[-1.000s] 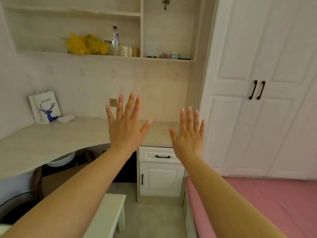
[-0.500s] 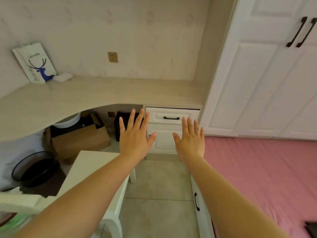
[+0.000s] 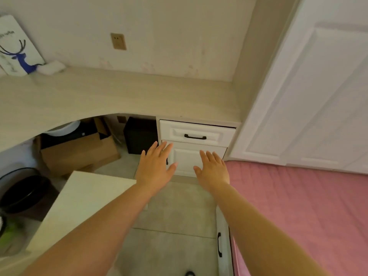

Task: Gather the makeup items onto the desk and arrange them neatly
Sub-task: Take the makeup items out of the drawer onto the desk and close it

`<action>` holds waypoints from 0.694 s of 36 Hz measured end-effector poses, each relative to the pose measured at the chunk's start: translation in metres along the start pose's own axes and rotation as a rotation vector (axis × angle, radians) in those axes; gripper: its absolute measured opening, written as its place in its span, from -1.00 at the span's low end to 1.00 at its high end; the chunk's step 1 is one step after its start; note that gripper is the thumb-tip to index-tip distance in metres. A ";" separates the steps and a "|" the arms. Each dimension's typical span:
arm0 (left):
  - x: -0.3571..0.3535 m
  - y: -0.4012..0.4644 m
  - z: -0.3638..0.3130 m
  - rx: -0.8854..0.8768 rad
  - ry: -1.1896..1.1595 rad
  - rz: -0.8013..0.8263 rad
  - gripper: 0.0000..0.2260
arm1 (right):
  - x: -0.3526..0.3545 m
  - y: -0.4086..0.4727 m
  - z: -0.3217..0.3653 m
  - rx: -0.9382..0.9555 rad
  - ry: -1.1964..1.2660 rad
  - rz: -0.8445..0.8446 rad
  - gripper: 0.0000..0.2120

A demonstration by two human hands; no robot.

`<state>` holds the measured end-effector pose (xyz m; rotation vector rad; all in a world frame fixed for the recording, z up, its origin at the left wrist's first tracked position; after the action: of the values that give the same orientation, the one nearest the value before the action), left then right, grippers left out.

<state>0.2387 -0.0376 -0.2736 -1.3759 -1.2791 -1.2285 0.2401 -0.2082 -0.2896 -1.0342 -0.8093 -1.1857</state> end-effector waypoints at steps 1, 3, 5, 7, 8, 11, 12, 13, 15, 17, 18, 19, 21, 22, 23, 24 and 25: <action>-0.006 0.009 -0.001 0.013 0.003 0.007 -0.44 | 0.001 0.010 -0.004 0.002 -0.002 0.012 -0.42; -0.018 0.034 -0.004 0.052 -0.006 0.022 -0.45 | 0.006 0.038 -0.015 0.009 -0.008 0.038 -0.43; -0.026 0.047 -0.005 0.067 -0.004 0.041 -0.44 | 0.007 0.054 -0.022 0.010 -0.006 0.056 -0.43; -0.037 0.065 -0.007 0.071 0.006 0.068 -0.44 | 0.005 0.072 -0.028 0.005 0.000 0.088 -0.44; -0.042 0.075 -0.008 0.073 0.008 0.070 -0.44 | 0.003 0.082 -0.031 0.006 -0.005 0.098 -0.44; -0.051 0.110 -0.009 0.069 0.012 0.089 -0.45 | -0.002 0.115 -0.038 0.012 -0.031 0.133 -0.45; -0.054 0.121 -0.009 0.061 0.008 0.102 -0.46 | -0.003 0.126 -0.040 0.010 -0.034 0.144 -0.45; -0.058 0.134 -0.009 0.049 0.008 0.119 -0.47 | -0.006 0.138 -0.041 0.004 -0.035 0.154 -0.45; -0.068 0.160 -0.008 0.015 0.030 0.152 -0.47 | -0.011 0.163 -0.046 -0.016 -0.033 0.176 -0.45; -0.081 0.187 -0.005 -0.016 0.049 0.184 -0.47 | -0.018 0.188 -0.050 -0.035 -0.035 0.194 -0.45; -0.088 0.200 -0.003 -0.027 0.053 0.206 -0.47 | -0.022 0.199 -0.052 -0.045 -0.035 0.203 -0.45; -0.095 0.213 -0.001 -0.038 0.058 0.233 -0.47 | -0.026 0.211 -0.054 -0.058 -0.033 0.216 -0.45; -0.108 0.236 0.004 -0.058 0.065 0.284 -0.46 | -0.035 0.232 -0.057 -0.087 -0.022 0.240 -0.45; -0.115 0.247 0.007 -0.069 0.068 0.305 -0.46 | -0.040 0.243 -0.059 -0.097 -0.020 0.253 -0.45; -0.121 0.257 0.010 -0.082 0.073 0.324 -0.46 | -0.044 0.253 -0.060 -0.106 -0.020 0.267 -0.45; -0.127 0.266 0.012 -0.094 0.078 0.339 -0.46 | -0.049 0.263 -0.062 -0.115 -0.021 0.280 -0.45; -0.134 0.274 0.015 -0.099 0.082 0.355 -0.46 | -0.052 0.273 -0.064 -0.126 -0.021 0.293 -0.45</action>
<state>0.5149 -0.0679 -0.4011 -1.5304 -0.8797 -1.0986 0.4947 -0.2364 -0.4159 -1.2247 -0.5808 -0.9849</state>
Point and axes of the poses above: each hand's wrist, its own y-axis towards the middle knuckle, its own x-axis out of the back of the hand, z = x × y, the point moved 4 cm from there along y, towards the middle knuckle, and after that the axes turned 7 degrees about y, right-handed, at the moved point
